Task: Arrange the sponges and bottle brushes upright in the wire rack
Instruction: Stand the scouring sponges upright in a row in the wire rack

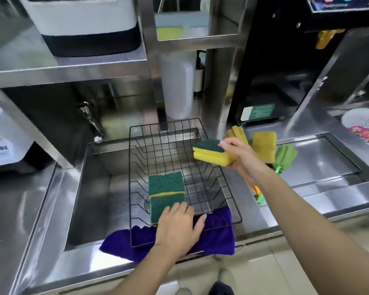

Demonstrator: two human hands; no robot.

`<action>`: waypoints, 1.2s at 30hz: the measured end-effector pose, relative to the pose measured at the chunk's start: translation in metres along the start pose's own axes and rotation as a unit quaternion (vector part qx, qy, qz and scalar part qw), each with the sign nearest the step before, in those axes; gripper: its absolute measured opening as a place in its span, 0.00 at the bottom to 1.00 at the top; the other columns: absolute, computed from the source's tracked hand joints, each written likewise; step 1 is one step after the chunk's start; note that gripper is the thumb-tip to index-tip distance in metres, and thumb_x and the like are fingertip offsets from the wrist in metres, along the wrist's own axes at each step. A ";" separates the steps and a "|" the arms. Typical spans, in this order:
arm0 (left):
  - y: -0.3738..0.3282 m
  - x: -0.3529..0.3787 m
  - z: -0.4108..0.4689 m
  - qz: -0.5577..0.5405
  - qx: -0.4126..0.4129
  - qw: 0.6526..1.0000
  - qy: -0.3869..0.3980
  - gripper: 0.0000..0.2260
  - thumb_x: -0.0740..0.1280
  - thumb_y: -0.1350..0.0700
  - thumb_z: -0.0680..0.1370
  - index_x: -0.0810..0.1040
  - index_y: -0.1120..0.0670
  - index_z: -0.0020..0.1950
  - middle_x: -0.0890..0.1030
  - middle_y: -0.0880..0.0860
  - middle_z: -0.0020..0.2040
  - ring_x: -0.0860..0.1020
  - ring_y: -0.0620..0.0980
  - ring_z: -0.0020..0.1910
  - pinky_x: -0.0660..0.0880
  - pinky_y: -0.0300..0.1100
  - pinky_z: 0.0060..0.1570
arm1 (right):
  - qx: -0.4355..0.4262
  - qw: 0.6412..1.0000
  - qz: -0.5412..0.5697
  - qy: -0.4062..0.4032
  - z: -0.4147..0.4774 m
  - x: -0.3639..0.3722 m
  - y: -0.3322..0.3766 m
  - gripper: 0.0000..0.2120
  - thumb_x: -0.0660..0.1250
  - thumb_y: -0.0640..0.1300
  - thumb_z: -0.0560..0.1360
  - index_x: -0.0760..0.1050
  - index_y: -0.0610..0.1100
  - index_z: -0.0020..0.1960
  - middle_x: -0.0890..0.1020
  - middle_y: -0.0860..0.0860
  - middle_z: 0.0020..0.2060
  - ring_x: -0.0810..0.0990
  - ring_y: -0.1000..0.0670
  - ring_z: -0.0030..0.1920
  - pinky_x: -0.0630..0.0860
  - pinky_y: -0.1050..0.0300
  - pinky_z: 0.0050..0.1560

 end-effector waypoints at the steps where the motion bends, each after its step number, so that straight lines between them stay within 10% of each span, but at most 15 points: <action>1: 0.005 -0.001 -0.002 0.001 -0.009 1.000 -0.006 0.21 0.55 0.43 0.75 0.79 0.55 0.34 0.77 0.52 0.32 0.75 0.53 0.33 0.73 0.44 0.33 | -0.009 0.999 -0.026 -0.038 0.006 0.001 0.000 0.05 0.71 0.47 0.67 0.75 0.51 0.36 0.74 0.50 0.50 0.72 0.49 0.49 0.67 0.56 0.42; 8: 0.034 -0.003 -0.013 -0.021 -0.068 0.997 -0.001 0.22 0.54 0.42 0.75 0.78 0.55 0.36 0.77 0.52 0.34 0.75 0.53 0.34 0.73 0.46 0.35 | -0.040 0.995 0.005 -0.086 0.030 0.030 -0.004 0.35 0.74 0.33 0.62 0.60 0.50 0.61 0.69 0.43 0.66 0.72 0.44 0.64 0.72 0.44 0.64; 19: 0.034 -0.007 -0.014 -0.040 -0.075 0.996 0.030 0.29 0.44 0.41 0.76 0.79 0.56 0.48 0.78 0.53 0.45 0.74 0.54 0.46 0.70 0.49 0.47 | 0.039 0.996 -0.063 -0.046 0.067 0.070 -0.030 0.35 0.68 0.30 0.71 0.55 0.42 0.72 0.76 0.42 0.63 0.75 0.44 0.63 0.71 0.43 0.67; 36: 0.033 -0.004 -0.013 -0.023 -0.072 0.997 -0.033 0.20 0.55 0.45 0.76 0.77 0.57 0.38 0.77 0.54 0.36 0.73 0.54 0.36 0.72 0.45 0.36 | 0.113 0.959 -0.234 0.114 0.095 0.123 -0.078 0.24 0.64 0.34 0.76 0.65 0.43 0.70 0.77 0.49 0.63 0.75 0.47 0.61 0.70 0.54 0.66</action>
Point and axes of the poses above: each hand's wrist, its own z-axis towards the middle knuckle, its own x-axis out of the palm, y = z × x, the point moved 7 cm from there along z, towards the middle knuckle
